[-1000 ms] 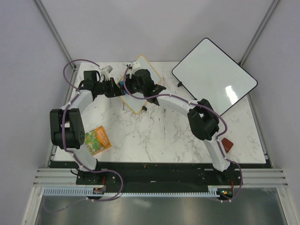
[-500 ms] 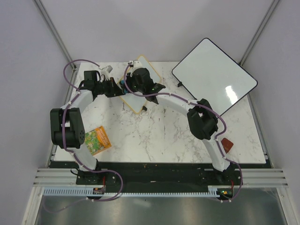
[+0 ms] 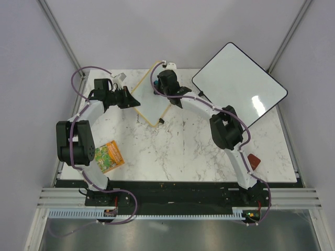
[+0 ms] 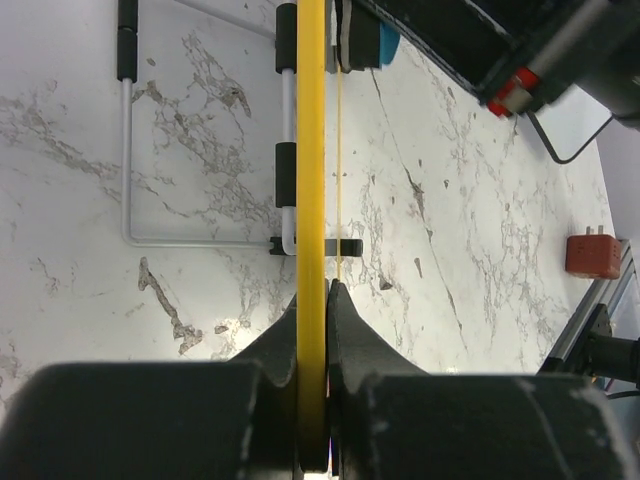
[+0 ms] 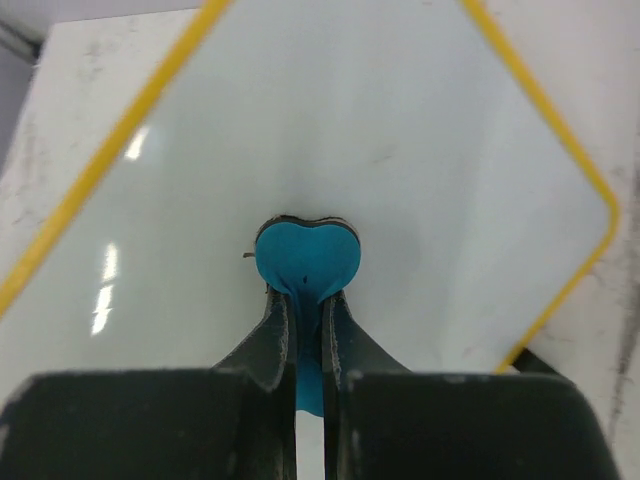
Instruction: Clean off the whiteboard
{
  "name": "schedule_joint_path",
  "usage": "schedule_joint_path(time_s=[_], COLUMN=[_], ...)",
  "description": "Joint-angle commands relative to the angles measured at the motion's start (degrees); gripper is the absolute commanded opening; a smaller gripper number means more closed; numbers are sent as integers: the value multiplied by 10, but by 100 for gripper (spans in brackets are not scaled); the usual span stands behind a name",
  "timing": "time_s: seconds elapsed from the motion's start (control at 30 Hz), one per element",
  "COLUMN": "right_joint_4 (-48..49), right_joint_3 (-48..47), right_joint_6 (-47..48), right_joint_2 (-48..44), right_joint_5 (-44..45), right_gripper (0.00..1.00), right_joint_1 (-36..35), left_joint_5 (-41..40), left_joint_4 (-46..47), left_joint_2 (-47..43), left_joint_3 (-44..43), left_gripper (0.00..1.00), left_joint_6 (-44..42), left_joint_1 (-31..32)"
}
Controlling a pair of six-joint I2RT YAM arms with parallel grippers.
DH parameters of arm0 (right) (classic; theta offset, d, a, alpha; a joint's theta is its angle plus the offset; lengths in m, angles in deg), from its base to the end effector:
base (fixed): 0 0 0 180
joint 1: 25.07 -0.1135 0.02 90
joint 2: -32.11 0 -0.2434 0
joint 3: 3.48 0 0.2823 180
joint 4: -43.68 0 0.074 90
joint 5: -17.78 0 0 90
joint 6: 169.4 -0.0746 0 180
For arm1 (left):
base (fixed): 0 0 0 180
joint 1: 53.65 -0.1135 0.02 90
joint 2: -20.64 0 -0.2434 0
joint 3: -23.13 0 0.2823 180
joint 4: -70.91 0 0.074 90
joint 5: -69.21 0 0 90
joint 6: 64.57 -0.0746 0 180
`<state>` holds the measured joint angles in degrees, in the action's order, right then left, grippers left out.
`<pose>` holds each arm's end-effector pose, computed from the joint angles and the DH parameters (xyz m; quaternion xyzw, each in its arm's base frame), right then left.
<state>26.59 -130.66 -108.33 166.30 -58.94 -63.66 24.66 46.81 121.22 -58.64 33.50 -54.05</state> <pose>0.4825 0.3631 0.1937 -0.0075 0.8359 0.2196 0.5031 0.4248 -0.0502 0.1757 0.0915 0.8547 -0.3780 0.3439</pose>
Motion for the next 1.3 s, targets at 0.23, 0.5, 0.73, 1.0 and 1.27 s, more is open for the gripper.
schedule_joint_path(time_s=[0.23,0.5,0.73,1.0,1.27], right_joint_4=[-50,35,43,104,128], right_joint_3=[109,205,195,217,213], right_joint_6=[19,18,0,18,32], right_joint_2=[1,-64,-39,-50,-51], right_joint_5=[18,7,-35,-114,-171], right_gripper=[0,0,0,0,0], right_joint_1=[17,30,36,35,18], left_joint_5=[10,10,11,11,10], left_joint_4=[-22,-23,-22,-22,-23], left_joint_2=[-5,-4,-3,-3,0], left_joint_3=[7,5,6,7,5], left_gripper=[2,2,2,2,2], left_joint_6=[-136,-134,-133,-134,-135], left_joint_1=[52,52,52,53,55])
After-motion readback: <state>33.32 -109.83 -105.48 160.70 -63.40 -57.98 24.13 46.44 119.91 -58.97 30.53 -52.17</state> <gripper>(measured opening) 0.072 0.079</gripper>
